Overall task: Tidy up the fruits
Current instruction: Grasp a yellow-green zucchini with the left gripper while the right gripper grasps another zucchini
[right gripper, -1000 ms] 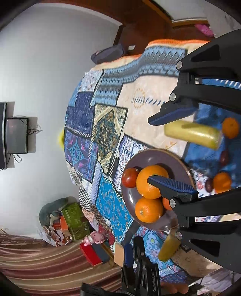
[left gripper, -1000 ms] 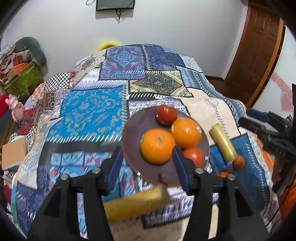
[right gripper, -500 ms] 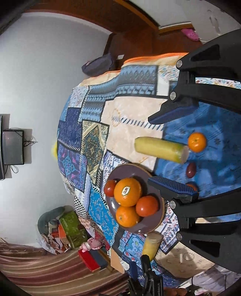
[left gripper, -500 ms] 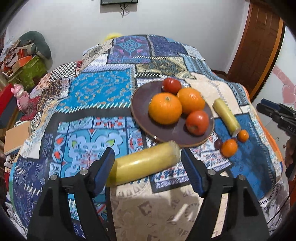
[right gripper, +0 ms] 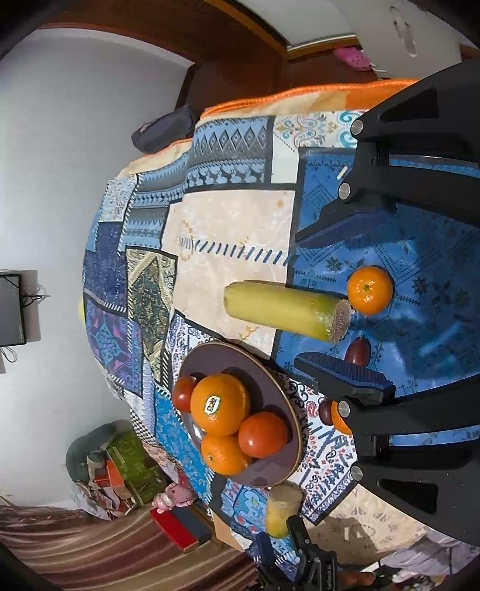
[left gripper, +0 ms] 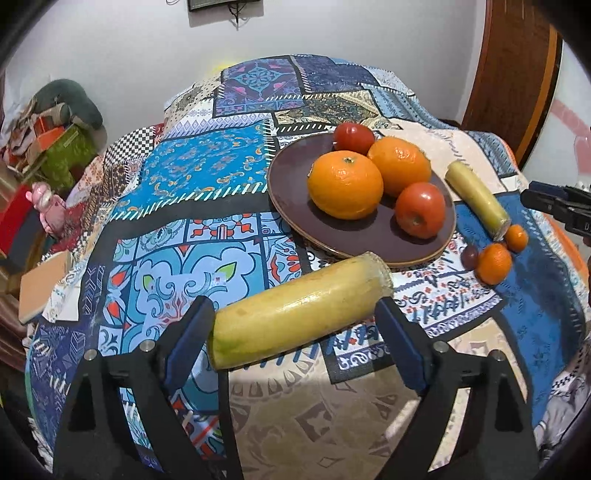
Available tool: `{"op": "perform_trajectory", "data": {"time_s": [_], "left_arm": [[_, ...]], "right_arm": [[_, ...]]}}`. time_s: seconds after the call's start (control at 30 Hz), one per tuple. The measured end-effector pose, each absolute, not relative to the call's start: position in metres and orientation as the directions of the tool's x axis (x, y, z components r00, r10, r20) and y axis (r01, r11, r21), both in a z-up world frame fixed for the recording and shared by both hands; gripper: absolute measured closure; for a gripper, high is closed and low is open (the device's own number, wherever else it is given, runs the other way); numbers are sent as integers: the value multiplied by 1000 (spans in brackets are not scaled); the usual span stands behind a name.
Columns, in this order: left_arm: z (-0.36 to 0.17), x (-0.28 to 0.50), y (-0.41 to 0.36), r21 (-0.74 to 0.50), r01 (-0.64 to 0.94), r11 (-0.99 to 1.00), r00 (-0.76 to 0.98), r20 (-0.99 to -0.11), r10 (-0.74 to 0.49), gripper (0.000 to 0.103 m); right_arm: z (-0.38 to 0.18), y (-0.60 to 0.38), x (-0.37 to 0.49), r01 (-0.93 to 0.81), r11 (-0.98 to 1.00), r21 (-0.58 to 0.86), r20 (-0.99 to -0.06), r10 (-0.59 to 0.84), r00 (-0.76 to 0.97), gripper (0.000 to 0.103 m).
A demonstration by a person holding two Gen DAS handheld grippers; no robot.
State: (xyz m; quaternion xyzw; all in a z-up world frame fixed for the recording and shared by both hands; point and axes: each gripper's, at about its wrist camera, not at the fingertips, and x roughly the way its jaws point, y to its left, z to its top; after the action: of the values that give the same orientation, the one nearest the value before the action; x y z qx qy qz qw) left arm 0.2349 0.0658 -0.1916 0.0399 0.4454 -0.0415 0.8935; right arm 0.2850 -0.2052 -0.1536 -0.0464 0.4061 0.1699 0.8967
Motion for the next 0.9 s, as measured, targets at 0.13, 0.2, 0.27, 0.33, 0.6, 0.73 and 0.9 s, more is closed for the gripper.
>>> {"op": "perform_trajectory", "data": {"time_s": [0.13, 0.2, 0.27, 0.33, 0.6, 0.73, 0.9], "left_arm": [[-193, 242, 69, 18, 111, 994, 593, -804, -52, 12], [-193, 243, 70, 6, 114, 993, 589, -805, -63, 11], [-194, 245, 71, 2, 120, 993, 585, -808, -69, 11], [-195, 244, 70, 9, 127, 992, 578, -813, -66, 11], [-195, 238, 65, 46, 176, 983, 550, -833, -59, 11], [-216, 247, 84, -59, 129, 990, 447, -887, -111, 12], [-217, 240, 88, -65, 113, 991, 509, -853, -114, 19]], "right_arm": [[-161, -204, 291, -352, 934, 55, -752, 271, 601, 48], [-166, -203, 295, -356, 933, 56, -757, 272, 593, 48], [-172, -202, 299, -359, 931, 62, -765, 275, 582, 48], [-177, -200, 303, -361, 930, 64, -773, 275, 572, 48], [-196, -192, 318, -371, 923, 102, -803, 296, 517, 50], [-200, -186, 322, -379, 919, 105, -814, 299, 498, 60], [-200, -180, 320, -391, 918, 68, -814, 278, 510, 62]]}}
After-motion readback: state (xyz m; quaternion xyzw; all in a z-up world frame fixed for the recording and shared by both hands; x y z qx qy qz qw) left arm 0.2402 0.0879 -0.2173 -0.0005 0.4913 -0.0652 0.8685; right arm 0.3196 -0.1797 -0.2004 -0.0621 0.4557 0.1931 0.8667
